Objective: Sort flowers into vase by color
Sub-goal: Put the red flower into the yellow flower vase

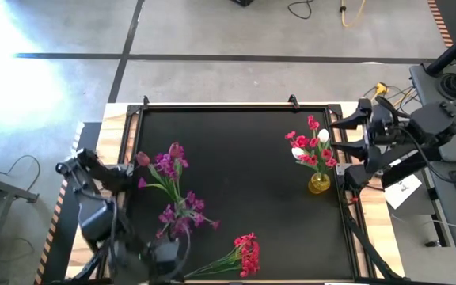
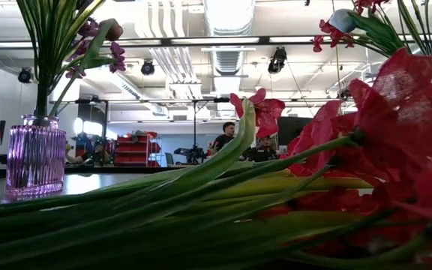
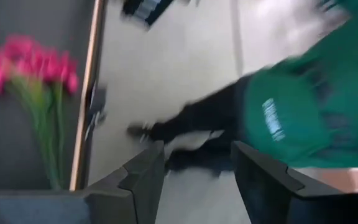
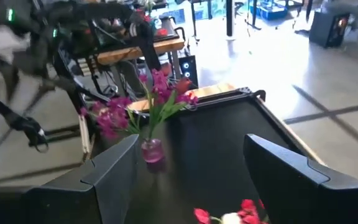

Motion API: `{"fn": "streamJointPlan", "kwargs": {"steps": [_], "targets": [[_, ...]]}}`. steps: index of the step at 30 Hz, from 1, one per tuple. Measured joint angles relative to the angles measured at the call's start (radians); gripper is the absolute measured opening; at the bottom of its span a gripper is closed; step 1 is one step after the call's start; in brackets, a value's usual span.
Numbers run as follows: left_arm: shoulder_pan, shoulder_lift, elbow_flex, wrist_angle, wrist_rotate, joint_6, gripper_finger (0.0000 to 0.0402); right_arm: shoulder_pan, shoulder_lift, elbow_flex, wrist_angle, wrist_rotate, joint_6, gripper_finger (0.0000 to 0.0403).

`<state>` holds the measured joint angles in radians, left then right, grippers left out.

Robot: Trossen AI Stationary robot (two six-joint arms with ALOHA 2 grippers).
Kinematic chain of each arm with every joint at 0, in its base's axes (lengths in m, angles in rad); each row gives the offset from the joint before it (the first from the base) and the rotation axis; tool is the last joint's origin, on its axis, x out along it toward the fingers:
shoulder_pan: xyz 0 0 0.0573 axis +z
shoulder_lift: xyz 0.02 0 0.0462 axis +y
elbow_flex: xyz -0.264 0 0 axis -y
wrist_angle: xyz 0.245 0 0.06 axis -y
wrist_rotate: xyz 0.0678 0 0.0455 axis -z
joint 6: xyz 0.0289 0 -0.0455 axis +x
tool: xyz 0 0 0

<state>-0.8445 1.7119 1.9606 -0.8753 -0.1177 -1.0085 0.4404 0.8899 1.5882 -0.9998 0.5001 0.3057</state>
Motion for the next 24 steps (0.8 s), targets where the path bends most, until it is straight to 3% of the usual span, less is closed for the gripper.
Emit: {"fn": "streamJointPlan", "kwargs": {"steps": [5,11,24], "targets": [[-0.079,0.065,0.000,-0.089,-0.015,-0.099,0.0161,0.000,0.036,0.025,0.048,0.002,0.035,0.0279],[-0.129,0.148,0.000,-0.190,-0.136,-0.187,0.0161,0.000,0.096,0.069,0.104,0.024,0.039,0.0279],[-0.104,0.380,-0.002,-0.211,-0.254,-0.195,0.0201,0.028,0.251,0.175,0.100,0.016,0.087,0.0279]]}}
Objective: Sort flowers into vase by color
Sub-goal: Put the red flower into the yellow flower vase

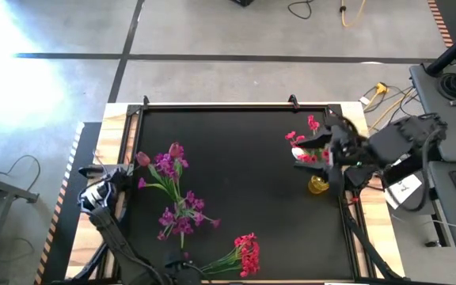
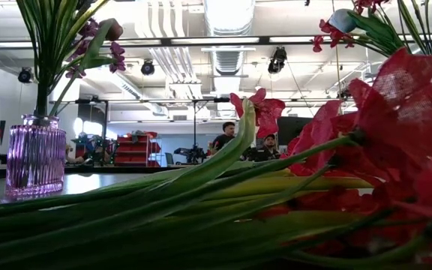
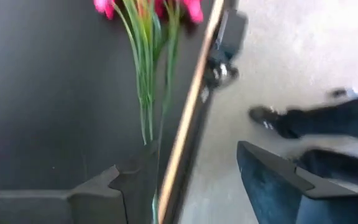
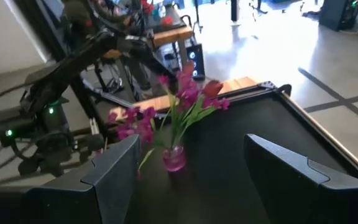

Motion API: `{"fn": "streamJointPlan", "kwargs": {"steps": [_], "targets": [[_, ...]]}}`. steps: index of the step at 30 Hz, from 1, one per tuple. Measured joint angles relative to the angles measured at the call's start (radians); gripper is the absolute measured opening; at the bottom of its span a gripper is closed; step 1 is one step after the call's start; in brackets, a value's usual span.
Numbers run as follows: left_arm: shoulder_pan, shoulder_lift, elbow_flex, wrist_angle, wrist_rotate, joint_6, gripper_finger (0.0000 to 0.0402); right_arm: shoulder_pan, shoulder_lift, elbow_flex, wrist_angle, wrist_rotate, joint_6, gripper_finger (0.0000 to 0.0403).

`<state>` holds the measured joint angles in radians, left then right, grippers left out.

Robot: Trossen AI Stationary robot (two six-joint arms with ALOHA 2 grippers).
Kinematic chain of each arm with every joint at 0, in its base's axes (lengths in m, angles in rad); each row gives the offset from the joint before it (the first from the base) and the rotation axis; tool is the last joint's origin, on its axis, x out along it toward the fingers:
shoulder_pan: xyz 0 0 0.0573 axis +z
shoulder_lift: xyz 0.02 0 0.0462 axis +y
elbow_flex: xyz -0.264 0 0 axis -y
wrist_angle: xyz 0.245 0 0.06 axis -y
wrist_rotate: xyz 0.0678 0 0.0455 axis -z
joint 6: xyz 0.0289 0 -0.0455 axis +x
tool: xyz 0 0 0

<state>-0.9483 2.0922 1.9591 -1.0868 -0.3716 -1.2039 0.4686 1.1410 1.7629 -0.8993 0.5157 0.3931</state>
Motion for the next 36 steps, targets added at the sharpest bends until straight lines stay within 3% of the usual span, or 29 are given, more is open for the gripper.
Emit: {"fn": "streamJointPlan", "kwargs": {"steps": [3,9,19,24,28,36], "targets": [[-0.001,0.000,0.000,0.015,-0.053,0.005,0.0205,0.026,0.031,0.006,0.000,0.001,0.000,0.0279],[-0.001,-0.005,-0.040,0.057,-0.057,0.011,0.0206,0.081,0.087,0.042,-0.002,0.001,-0.007,0.0279],[0.001,-0.076,-0.340,0.346,-0.095,0.018,0.0206,0.150,0.127,0.141,-0.010,0.010,-0.012,0.0279],[0.016,-0.055,-0.460,0.517,0.045,0.058,0.0209,0.160,0.125,0.148,-0.009,0.037,-0.012,0.0279],[0.044,-0.021,-0.490,0.642,0.154,0.052,0.0232,0.160,0.125,0.147,-0.012,0.037,-0.011,0.0279],[0.059,-0.013,-0.486,0.579,0.103,0.064,0.0310,0.160,0.125,0.147,-0.042,0.064,-0.011,0.0279]]}}
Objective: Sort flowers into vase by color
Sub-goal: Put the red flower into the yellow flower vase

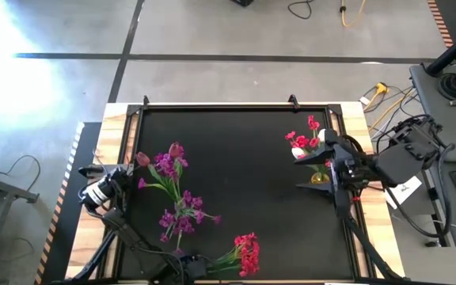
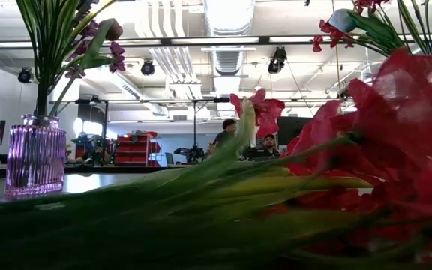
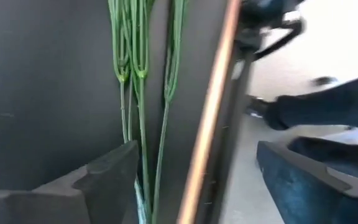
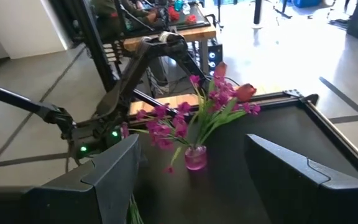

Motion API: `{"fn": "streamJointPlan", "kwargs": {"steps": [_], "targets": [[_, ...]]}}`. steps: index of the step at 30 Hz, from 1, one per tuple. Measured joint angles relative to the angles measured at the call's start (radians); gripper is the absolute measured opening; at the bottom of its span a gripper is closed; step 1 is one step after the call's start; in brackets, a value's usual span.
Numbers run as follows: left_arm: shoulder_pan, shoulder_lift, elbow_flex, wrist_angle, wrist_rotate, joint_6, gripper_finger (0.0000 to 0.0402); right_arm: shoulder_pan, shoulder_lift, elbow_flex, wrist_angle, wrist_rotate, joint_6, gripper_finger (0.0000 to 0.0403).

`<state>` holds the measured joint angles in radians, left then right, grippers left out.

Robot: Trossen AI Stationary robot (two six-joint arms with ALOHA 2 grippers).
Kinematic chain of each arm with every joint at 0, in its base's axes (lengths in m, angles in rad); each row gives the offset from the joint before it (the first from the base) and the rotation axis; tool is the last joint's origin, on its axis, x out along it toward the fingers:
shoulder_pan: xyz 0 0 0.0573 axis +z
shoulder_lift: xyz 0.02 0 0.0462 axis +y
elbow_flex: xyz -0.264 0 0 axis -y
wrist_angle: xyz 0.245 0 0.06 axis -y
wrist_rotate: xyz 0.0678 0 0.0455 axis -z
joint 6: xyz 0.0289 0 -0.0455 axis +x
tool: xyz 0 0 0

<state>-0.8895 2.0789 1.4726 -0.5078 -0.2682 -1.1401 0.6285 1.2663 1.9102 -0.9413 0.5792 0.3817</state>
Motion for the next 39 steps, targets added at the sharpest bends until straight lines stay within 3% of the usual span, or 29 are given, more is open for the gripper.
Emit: {"fn": "streamJointPlan", "kwargs": {"steps": [5,17,23,28,34,39], "targets": [[0.000,-0.030,-0.045,-0.016,-0.065,0.040,0.0319,0.000,0.000,0.000,-0.015,0.027,0.001,0.0279],[0.029,-0.045,-0.111,0.011,-0.179,0.123,0.0282,0.000,0.000,-0.001,-0.015,0.053,0.019,0.0279],[0.047,-0.024,-0.180,0.163,-0.176,0.171,0.0271,0.000,0.000,-0.001,-0.014,0.068,0.019,0.0279],[0.048,-0.024,-0.191,0.173,-0.207,0.171,0.0199,0.000,-0.003,-0.001,-0.011,0.074,0.019,0.0279],[0.050,-0.027,-0.191,0.159,-0.185,0.154,0.0032,0.000,-0.005,-0.001,-0.011,0.078,0.014,0.0278],[0.042,-0.068,-0.166,0.050,-0.161,0.117,0.0015,0.000,-0.005,0.003,-0.011,0.078,0.016,0.0271]]}}
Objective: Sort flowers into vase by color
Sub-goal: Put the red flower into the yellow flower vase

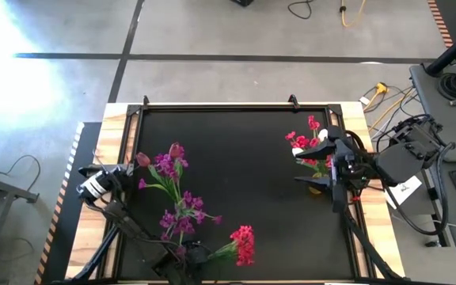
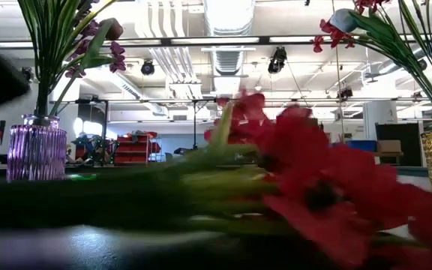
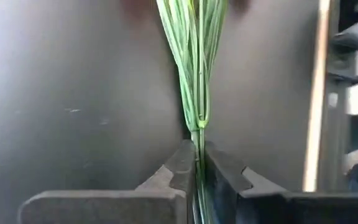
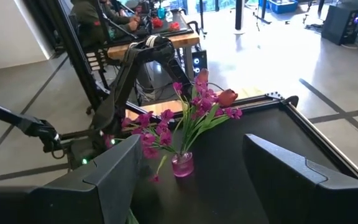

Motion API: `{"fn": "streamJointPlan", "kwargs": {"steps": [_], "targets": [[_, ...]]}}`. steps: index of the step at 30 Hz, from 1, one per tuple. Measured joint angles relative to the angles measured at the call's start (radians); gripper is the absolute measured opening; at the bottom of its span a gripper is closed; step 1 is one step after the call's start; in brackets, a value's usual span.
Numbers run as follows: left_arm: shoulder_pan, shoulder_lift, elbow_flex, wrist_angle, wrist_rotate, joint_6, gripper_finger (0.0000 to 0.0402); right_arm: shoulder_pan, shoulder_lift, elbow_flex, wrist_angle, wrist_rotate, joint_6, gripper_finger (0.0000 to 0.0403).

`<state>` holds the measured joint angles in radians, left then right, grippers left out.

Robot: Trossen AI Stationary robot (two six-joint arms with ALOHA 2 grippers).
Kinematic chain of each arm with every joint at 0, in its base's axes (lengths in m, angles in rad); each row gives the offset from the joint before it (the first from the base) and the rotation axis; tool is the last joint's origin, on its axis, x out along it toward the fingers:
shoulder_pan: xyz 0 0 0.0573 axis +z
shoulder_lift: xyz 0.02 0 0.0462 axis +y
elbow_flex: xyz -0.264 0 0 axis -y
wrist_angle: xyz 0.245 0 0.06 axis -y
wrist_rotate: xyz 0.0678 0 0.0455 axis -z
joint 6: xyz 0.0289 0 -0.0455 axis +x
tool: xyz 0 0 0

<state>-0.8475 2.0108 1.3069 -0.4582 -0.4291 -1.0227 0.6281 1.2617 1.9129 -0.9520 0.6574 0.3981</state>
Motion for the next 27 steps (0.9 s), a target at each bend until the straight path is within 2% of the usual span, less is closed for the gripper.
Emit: {"fn": "streamJointPlan", "kwargs": {"steps": [9,15,19,24,27], "targets": [[-0.054,-0.266,0.118,-0.313,-0.137,0.045,0.0001,0.000,0.000,0.024,0.002,0.000,-0.005,0.0263],[-0.076,-0.485,0.164,-0.333,-0.250,0.117,0.0001,0.000,0.004,0.013,-0.002,-0.001,-0.007,0.0277],[-0.082,-0.615,0.178,-0.144,-0.363,0.320,0.0000,0.000,0.011,0.000,-0.018,-0.003,-0.014,0.0285],[-0.071,-0.697,0.172,0.245,-0.366,0.748,0.0000,0.000,0.034,-0.014,-0.039,-0.003,-0.005,0.0290],[-0.044,-0.712,0.172,0.415,-0.343,0.960,0.0000,-0.001,0.072,-0.014,-0.017,0.000,-0.011,0.0290]]}}
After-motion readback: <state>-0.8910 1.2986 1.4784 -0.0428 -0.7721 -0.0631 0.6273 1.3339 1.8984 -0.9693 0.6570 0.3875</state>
